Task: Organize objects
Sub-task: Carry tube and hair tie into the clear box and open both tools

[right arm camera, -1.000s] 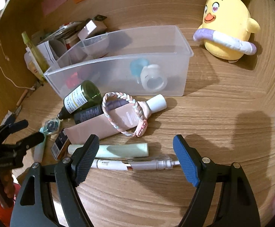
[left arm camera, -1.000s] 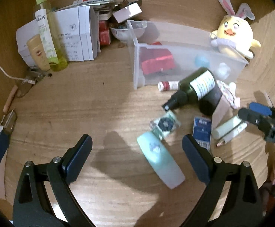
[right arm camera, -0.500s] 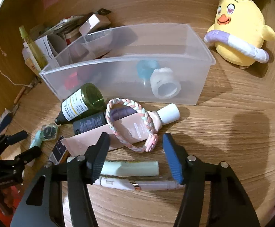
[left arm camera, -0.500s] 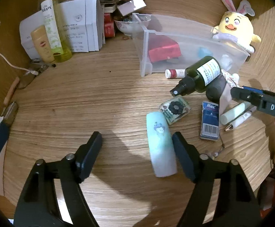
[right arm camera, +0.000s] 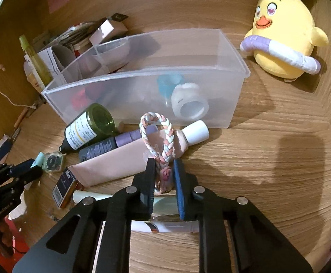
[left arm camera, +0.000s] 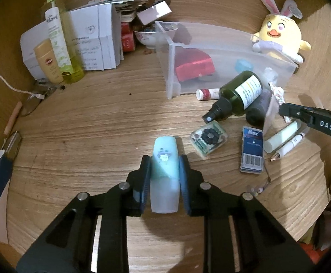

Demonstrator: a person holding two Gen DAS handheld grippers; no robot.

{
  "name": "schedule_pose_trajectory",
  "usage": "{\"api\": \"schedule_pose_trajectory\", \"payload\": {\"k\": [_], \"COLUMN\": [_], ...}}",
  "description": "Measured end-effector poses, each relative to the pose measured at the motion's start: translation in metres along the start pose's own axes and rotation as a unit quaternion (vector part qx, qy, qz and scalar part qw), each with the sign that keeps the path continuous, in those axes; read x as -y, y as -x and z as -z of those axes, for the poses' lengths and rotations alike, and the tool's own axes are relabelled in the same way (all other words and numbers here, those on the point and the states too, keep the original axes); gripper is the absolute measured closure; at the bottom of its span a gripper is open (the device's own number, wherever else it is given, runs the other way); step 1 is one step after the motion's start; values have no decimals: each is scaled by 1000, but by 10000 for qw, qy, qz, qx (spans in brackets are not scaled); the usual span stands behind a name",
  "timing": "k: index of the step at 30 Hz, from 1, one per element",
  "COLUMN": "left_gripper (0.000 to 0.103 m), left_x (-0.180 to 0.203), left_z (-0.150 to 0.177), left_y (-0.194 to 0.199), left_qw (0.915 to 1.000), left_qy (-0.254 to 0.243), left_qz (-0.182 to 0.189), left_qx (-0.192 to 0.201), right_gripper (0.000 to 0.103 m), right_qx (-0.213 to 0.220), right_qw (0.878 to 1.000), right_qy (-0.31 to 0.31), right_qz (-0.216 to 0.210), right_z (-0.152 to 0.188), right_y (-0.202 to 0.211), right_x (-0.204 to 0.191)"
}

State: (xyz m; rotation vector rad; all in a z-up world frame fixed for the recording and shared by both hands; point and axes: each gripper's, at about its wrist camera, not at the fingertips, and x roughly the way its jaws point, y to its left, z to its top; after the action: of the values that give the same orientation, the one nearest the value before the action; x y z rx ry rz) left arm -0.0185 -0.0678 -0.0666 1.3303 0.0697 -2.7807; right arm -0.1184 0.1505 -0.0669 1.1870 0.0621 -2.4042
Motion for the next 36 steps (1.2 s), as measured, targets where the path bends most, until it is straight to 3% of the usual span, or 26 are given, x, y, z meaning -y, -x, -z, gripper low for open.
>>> {"api": "schedule_pose_trajectory", "payload": {"k": [10, 19, 36], "left_gripper": [79, 79, 79], "left_x": [-15, -10, 9], "left_z": [-21, -52, -113], "left_y": [23, 40, 55], "left_qw": [9982, 9932, 9853], "left_qy": [361, 528, 257], "left_qz": [66, 357, 249], "left_qx": [475, 977, 1673], "right_gripper": [89, 89, 89], "right_qx": [534, 1006, 1657], "right_qw": [9985, 9947, 9859], "right_qy": [13, 39, 68], "right_qz": [-154, -220, -235], "right_z": [-9, -24, -65], "right_y": [37, 68, 91], "right_x": [-5, -9, -4]}}
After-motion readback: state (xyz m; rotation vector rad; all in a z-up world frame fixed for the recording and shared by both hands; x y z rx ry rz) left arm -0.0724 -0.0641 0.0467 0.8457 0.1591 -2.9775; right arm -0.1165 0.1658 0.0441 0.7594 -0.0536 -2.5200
